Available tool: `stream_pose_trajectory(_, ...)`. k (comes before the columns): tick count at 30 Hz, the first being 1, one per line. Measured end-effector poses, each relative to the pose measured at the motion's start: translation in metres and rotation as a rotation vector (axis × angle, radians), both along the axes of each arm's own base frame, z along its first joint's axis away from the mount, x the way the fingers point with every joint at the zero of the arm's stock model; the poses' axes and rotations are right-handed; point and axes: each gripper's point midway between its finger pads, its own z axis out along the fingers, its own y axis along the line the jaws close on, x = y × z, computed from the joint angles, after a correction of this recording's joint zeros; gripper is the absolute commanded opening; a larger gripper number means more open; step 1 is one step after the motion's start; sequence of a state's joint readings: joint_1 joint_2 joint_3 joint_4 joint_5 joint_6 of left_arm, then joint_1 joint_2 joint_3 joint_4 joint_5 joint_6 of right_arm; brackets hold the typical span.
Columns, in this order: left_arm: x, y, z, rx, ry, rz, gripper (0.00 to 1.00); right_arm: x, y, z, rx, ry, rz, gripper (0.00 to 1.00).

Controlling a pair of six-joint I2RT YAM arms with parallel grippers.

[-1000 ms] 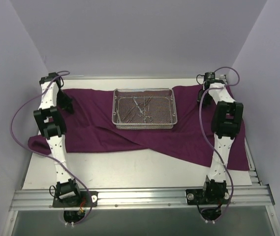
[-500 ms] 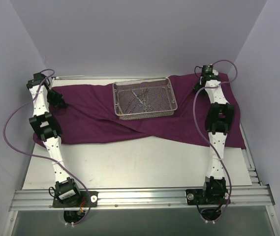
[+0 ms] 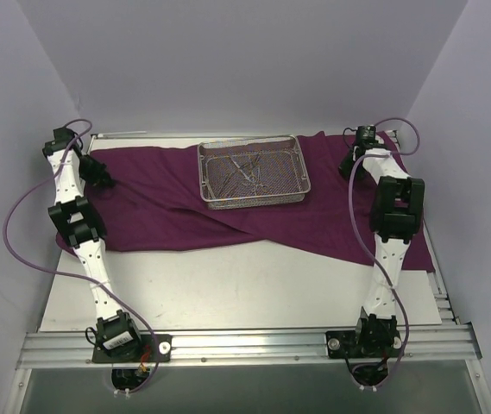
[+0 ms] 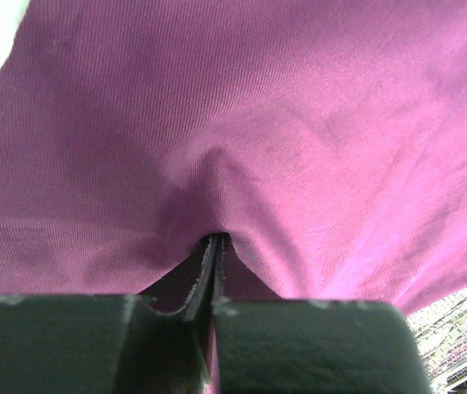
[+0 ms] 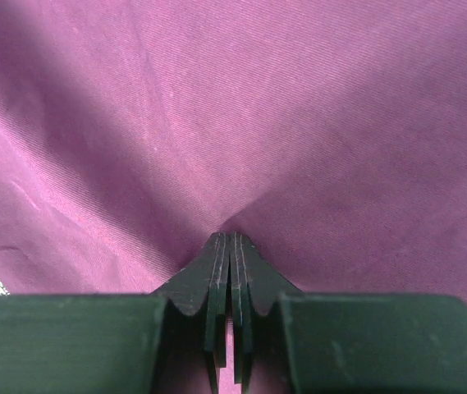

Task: Open and lay out the surgical kit
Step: Smooth out the surgical kit at the center of the board.

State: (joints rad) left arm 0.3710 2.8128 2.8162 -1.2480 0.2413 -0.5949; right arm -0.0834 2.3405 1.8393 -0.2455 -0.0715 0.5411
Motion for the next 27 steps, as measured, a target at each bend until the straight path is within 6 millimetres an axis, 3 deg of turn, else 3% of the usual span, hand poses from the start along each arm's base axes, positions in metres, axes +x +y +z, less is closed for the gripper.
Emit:
stream_pose_trajectory(5,0.0,-0.003,0.003,-0.003,-0.008,-0.007,0.23,0.003,0.0,0.002,-0.015,0.034,0.034,0.0)
stream_pose_trajectory(8,-0.007,-0.014,0.01,0.008,0.012,-0.028,0.36,0.008,-0.002,0.005,-0.025,0.06,0.052,0.13)
stream_pose_trajectory(10,-0.015,-0.022,0.021,0.038,0.032,-0.04,0.4,0.01,-0.003,0.008,-0.035,0.074,0.063,0.27)
stream_pose_trajectory(11,-0.021,-0.029,0.031,0.059,0.036,-0.05,0.41,0.007,-0.004,0.01,-0.041,0.091,0.071,0.35)
stream_pose_trajectory(14,-0.04,-0.049,0.067,0.088,0.024,-0.081,0.41,-0.005,-0.003,0.016,-0.048,0.13,0.086,0.45)
stream_pose_trajectory(17,-0.061,-0.07,0.104,0.121,-0.017,-0.129,0.41,-0.034,0.0,0.026,-0.051,0.182,0.095,0.48)
stream_pose_trajectory(20,-0.08,-0.083,0.13,0.161,-0.052,-0.18,0.39,-0.081,0.005,0.045,-0.05,0.237,0.105,0.43)
stream_pose_trajectory(22,-0.092,-0.091,0.137,0.168,-0.068,-0.207,0.37,-0.109,0.005,0.065,-0.059,0.24,0.105,0.37)
stream_pose_trajectory(23,-0.101,-0.095,0.136,0.164,-0.066,-0.221,0.36,-0.124,0.005,0.077,-0.064,0.236,0.107,0.22)
stream_pose_trajectory(24,-0.108,-0.098,0.133,0.157,-0.061,-0.229,0.34,-0.136,0.005,0.085,-0.071,0.228,0.109,0.14)
stream_pose_trajectory(27,-0.132,-0.107,0.12,0.126,-0.033,-0.246,0.33,-0.166,0.007,0.103,-0.066,0.206,0.112,0.01)
